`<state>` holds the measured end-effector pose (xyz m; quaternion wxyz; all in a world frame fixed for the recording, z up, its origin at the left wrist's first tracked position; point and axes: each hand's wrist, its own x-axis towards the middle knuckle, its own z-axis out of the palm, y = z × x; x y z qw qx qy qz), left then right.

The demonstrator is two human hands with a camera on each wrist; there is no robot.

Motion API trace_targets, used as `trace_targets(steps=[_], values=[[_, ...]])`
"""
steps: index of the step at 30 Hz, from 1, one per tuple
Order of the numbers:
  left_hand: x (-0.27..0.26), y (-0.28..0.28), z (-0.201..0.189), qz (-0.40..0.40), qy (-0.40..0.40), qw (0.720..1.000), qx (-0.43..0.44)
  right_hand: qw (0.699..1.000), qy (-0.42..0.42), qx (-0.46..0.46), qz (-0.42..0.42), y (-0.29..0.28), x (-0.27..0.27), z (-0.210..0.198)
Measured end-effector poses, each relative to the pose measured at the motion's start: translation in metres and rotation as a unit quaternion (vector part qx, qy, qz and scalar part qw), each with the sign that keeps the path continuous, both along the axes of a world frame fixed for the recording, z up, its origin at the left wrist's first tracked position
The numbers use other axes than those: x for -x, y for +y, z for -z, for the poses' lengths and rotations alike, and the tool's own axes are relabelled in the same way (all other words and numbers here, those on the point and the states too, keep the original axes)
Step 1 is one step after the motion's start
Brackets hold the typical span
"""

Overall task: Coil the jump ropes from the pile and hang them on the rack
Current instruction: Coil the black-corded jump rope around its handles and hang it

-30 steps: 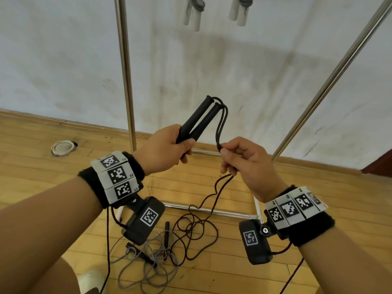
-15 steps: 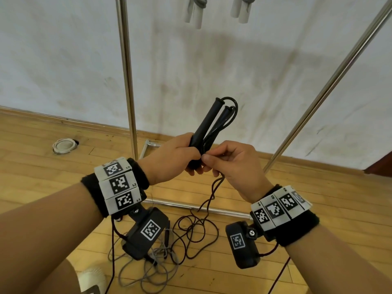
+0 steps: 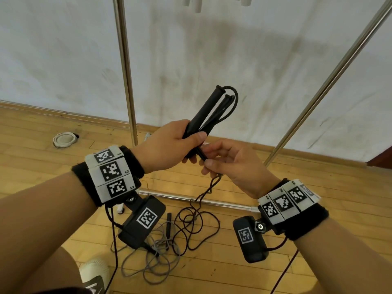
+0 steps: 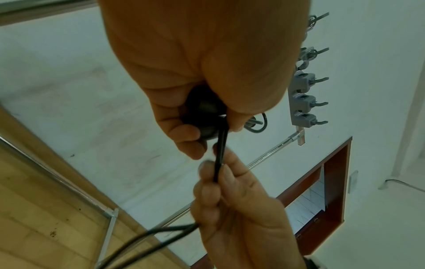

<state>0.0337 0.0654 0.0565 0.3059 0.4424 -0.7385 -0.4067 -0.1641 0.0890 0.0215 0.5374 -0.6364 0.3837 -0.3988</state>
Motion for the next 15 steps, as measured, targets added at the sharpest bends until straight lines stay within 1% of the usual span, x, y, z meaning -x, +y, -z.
trace_targets(steps=[1,3,5,6,7,11,13,15], values=[[-0.001,-0.001,-0.001,0.001,-0.009,1.000,0.008,0.999,0.032,-0.003,0.011,0.001,0.001,0.002],[-0.003,-0.001,-0.002,0.006,-0.024,1.000,0.016,0.991,0.130,0.012,0.039,0.002,0.004,0.006],[-0.005,0.001,-0.002,0.012,-0.035,0.999,0.018,0.973,0.223,0.052,0.038,0.002,0.010,0.009],[-0.006,0.001,-0.003,0.015,-0.037,0.999,0.018,0.967,0.245,0.065,0.025,0.003,0.013,0.009],[-0.007,0.002,-0.004,0.019,-0.037,0.999,0.019,0.965,0.253,0.067,0.003,0.003,0.016,0.009],[-0.010,0.008,-0.008,0.051,-0.041,0.998,0.014,0.968,0.235,0.017,-0.089,0.006,0.032,0.009],[-0.009,0.013,-0.006,0.078,-0.051,0.996,0.014,0.962,0.249,0.007,-0.112,0.007,0.039,0.008],[-0.006,0.018,-0.005,0.104,-0.062,0.992,0.017,0.956,0.268,0.002,-0.115,0.007,0.043,0.008]])
